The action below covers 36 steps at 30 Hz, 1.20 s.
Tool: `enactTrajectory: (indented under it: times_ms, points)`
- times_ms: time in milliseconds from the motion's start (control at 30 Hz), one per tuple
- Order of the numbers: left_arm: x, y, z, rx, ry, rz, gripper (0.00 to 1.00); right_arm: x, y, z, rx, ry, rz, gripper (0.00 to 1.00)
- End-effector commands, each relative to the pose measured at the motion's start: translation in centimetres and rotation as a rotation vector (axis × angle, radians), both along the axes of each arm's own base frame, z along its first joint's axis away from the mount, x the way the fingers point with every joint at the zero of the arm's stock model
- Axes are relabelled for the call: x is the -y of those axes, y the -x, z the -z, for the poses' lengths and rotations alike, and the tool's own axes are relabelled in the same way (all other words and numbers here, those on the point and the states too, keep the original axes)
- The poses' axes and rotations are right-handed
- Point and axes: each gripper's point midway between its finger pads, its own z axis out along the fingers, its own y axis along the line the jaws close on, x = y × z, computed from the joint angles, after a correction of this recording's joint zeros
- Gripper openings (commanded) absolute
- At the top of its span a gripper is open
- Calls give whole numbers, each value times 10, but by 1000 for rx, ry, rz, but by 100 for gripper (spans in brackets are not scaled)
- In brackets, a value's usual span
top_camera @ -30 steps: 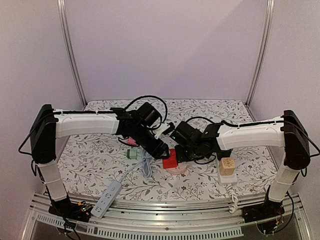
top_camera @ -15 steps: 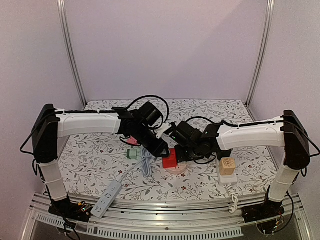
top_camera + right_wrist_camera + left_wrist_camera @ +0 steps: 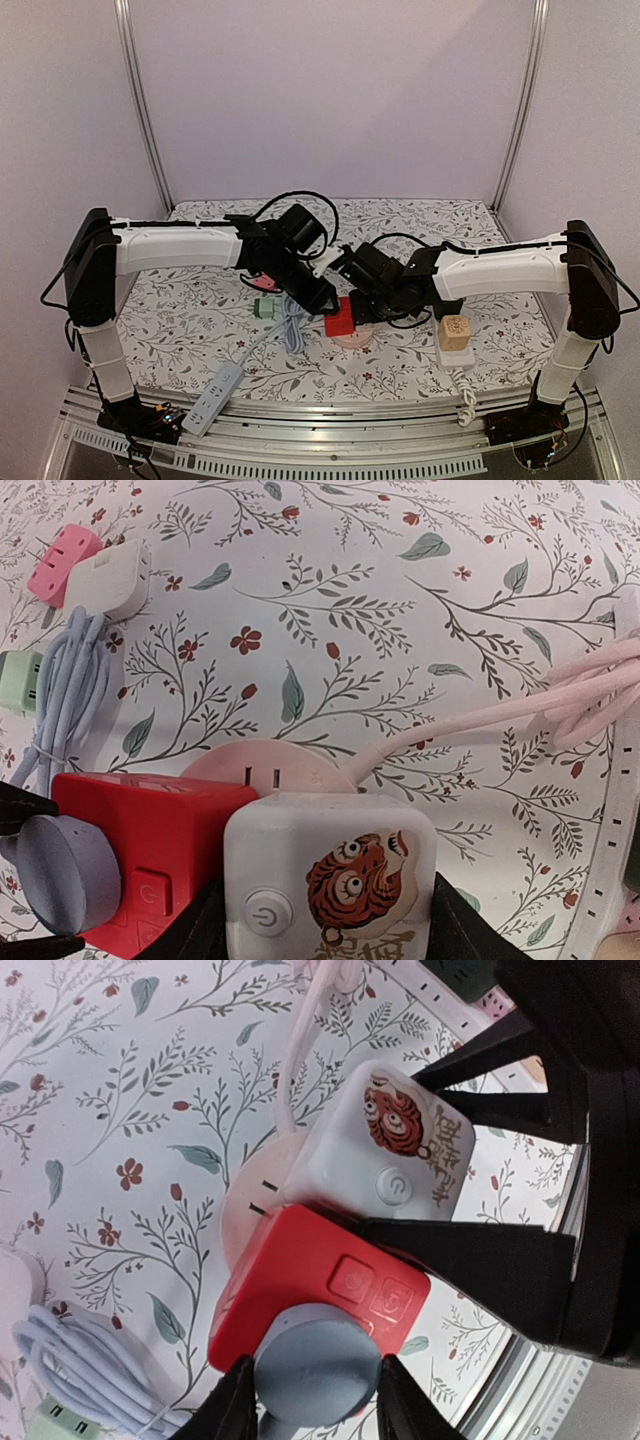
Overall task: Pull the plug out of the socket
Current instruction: Remove the plug from the socket.
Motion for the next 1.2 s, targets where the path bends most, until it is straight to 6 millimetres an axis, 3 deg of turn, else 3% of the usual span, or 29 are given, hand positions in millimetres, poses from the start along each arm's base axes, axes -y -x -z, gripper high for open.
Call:
enactTrajectory:
  times_ms: [0,200,467,800,967,1167]
  points:
    - [5,8,17,-32,-31,25,42,1,6,23,-37,41,-23,38]
    - [4,11,26,-40,-61,31,43,2,5,25,-35,50,-22,38]
    - [-3,8,31,3,-110,19,36,4,5,25,-29,55,-17,38]
    - [8,20,19,-50,-36,66,30,11,5,31,-13,103,-42,34]
    - [8,16,12,-74,-6,56,29,14,6,30,24,115,-82,32]
    - [7,17,18,-81,-17,52,26,17,4,22,49,118,-84,32]
